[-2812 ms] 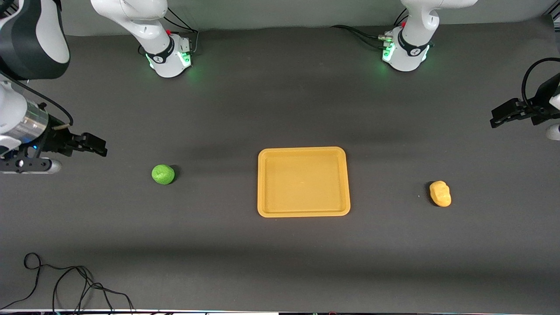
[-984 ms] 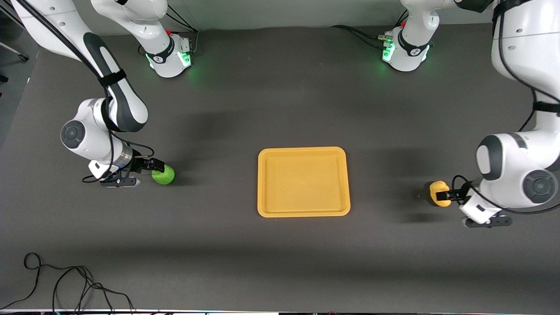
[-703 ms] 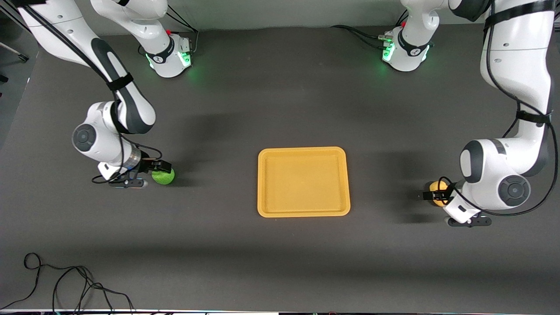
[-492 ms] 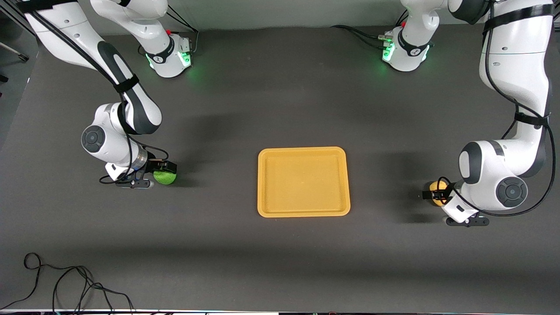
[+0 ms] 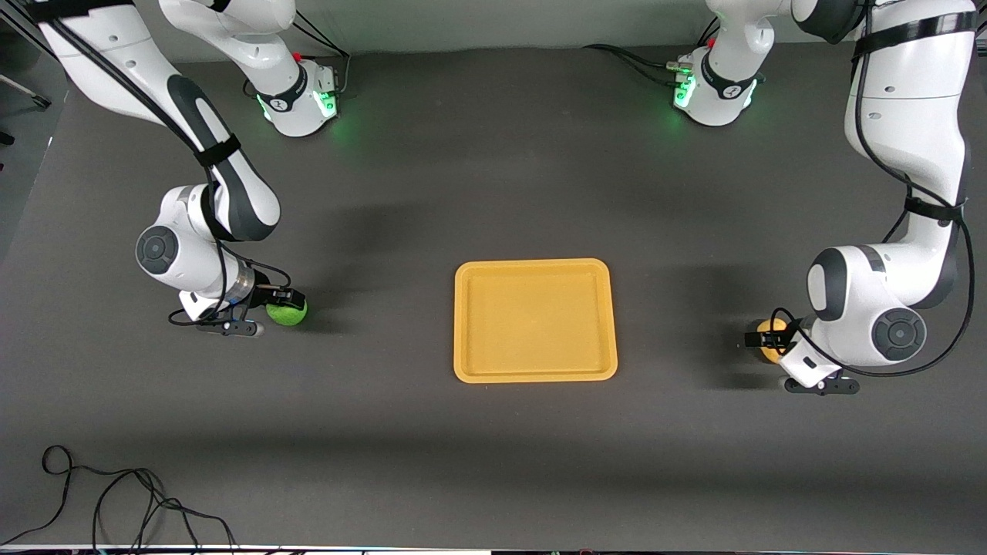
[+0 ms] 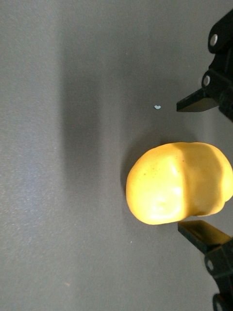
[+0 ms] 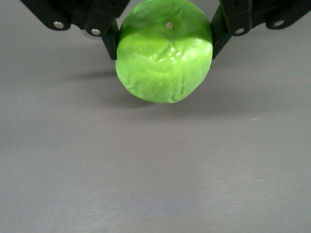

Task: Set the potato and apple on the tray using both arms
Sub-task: 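Close the right gripper on the apple while the left gripper grasps the potato, then carry the potato onto the tray with the left gripper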

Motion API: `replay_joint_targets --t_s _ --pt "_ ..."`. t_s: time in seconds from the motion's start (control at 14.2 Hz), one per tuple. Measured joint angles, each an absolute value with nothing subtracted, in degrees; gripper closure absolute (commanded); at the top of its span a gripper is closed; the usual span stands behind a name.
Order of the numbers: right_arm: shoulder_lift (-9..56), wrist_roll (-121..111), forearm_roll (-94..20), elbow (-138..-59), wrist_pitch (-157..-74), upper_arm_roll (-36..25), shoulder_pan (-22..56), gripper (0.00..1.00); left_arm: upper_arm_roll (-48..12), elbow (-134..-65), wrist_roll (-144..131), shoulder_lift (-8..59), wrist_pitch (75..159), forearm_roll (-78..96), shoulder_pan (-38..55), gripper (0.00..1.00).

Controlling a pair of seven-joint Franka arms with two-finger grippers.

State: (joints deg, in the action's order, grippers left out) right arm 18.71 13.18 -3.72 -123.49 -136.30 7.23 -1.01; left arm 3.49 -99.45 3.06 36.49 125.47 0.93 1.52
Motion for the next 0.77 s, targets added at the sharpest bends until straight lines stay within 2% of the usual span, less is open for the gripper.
replay_joint_targets --t_s 0.14,0.28,0.35,0.49,0.77 --pt "18.14 20.77 -3.75 -116.04 -126.41 7.41 3.84 0.73 3.50 -99.85 3.07 36.49 126.15 0.93 1.51 0.45" --pt "18.45 27.14 -3.78 -110.50 -121.03 7.55 7.74 0.73 3.49 -99.90 3.07 36.30 126.17 0.93 1.51 0.63" --pt "18.89 29.24 -3.78 -108.91 -120.13 7.59 9.15 0.73 3.50 -99.90 3.07 36.13 126.14 0.93 1.51 0.67" --pt "20.08 31.55 -3.79 -107.26 -120.06 7.59 10.99 0.73 3.45 -99.74 2.95 35.43 124.76 1.01 1.57 0.67" --pt "21.86 32.76 -3.79 -105.28 -120.06 7.46 11.29 0.73 0.95 -98.20 -1.12 27.74 114.06 2.98 2.24 0.67"
